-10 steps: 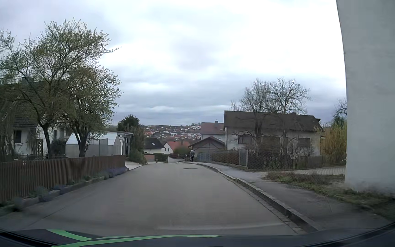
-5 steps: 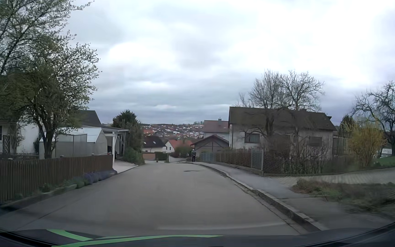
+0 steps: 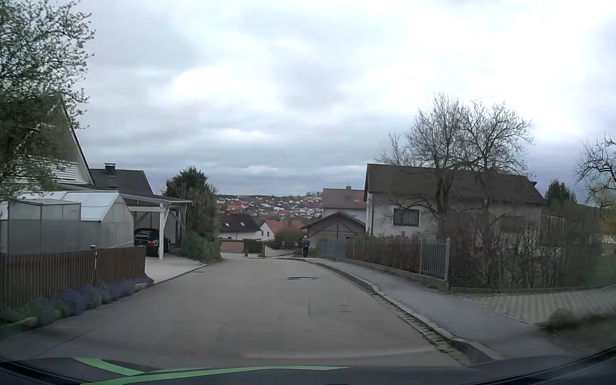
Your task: Follow the waypoints while adhering to traffic rules and regulations
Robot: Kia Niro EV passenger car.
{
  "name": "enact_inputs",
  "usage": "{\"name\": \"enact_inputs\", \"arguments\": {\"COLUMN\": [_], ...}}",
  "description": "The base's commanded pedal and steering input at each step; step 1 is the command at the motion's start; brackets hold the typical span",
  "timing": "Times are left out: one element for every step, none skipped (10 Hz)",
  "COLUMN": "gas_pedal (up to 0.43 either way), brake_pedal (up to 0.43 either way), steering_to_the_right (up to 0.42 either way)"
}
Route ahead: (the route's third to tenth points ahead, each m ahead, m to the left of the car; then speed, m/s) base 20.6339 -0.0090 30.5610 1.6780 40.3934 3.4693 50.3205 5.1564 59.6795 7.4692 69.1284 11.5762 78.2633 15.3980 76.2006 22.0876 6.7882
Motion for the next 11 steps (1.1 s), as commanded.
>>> {"name": "enact_inputs", "arguments": {"gas_pedal": [0.0,0.0,0.0,0.0,0.0,0.0,0.0,0.0,0.0,0.0,0.0], "brake_pedal": [0.0,0.0,0.0,0.012,0.037,0.043,0.061,0.073,0.073,0.073,0.079], "steering_to_the_right": [-0.012,-0.012,-0.012,-0.012,-0.013,-0.013,-0.014,-0.014,-0.014,-0.014,-0.015]}}
